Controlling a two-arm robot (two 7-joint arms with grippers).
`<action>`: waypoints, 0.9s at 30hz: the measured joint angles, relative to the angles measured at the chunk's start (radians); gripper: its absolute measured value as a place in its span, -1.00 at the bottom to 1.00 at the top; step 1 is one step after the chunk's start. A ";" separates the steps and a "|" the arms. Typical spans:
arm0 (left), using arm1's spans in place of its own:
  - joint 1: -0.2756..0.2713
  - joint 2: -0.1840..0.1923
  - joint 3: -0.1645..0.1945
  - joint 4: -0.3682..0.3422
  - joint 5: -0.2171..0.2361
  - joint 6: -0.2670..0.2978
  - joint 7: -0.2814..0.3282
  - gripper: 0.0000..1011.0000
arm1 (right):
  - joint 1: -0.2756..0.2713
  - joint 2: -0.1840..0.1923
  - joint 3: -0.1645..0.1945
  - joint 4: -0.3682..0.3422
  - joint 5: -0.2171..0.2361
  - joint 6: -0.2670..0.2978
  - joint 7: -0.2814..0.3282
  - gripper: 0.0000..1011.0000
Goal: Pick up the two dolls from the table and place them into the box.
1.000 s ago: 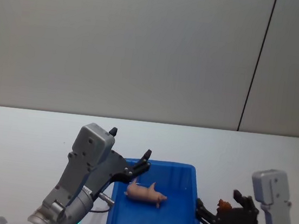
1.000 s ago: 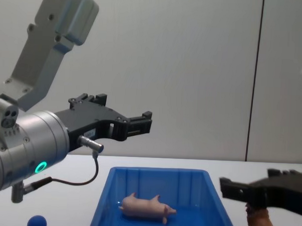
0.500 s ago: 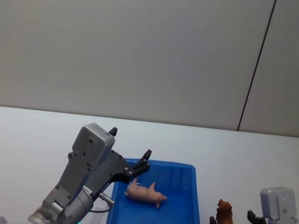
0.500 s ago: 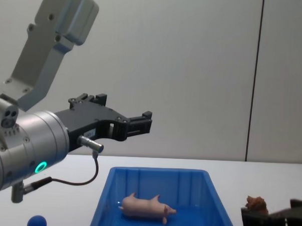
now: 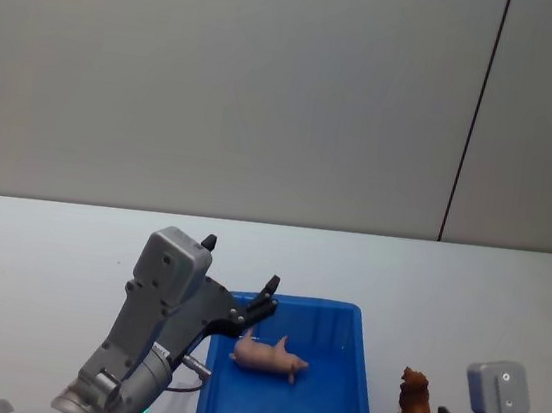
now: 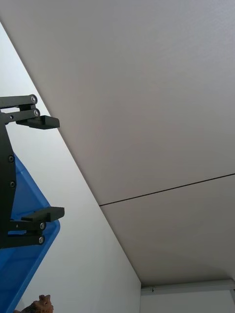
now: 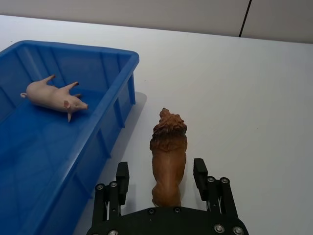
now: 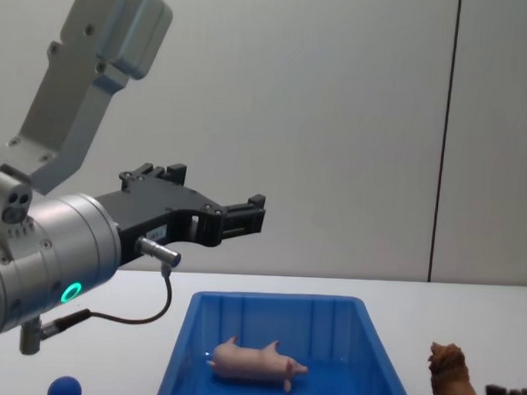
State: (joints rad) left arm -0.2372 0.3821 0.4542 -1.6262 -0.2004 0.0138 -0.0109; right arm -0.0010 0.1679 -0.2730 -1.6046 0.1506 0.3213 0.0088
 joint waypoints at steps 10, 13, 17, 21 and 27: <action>0.000 0.000 0.000 0.000 0.000 0.000 0.000 0.98 | 0.017 -0.018 -0.001 0.048 0.007 0.001 -0.001 0.09; 0.000 0.000 0.000 0.000 0.000 0.000 0.000 0.98 | 0.017 -0.021 -0.002 0.049 0.009 0.005 -0.008 -0.12; 0.000 0.000 0.000 0.000 0.000 0.000 0.000 0.98 | 0.015 -0.023 -0.002 0.040 0.009 0.006 -0.015 -0.33; 0.000 0.000 0.000 0.000 0.000 0.000 0.000 0.98 | 0.008 -0.023 -0.003 0.019 0.007 0.005 -0.021 -0.42; 0.000 0.000 0.000 0.000 0.000 0.000 0.000 0.98 | -0.001 -0.022 -0.005 -0.025 -0.008 -0.014 -0.022 -0.43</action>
State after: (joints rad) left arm -0.2372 0.3821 0.4542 -1.6262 -0.2004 0.0138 -0.0109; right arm -0.0018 0.1461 -0.2784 -1.6295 0.1421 0.3074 -0.0134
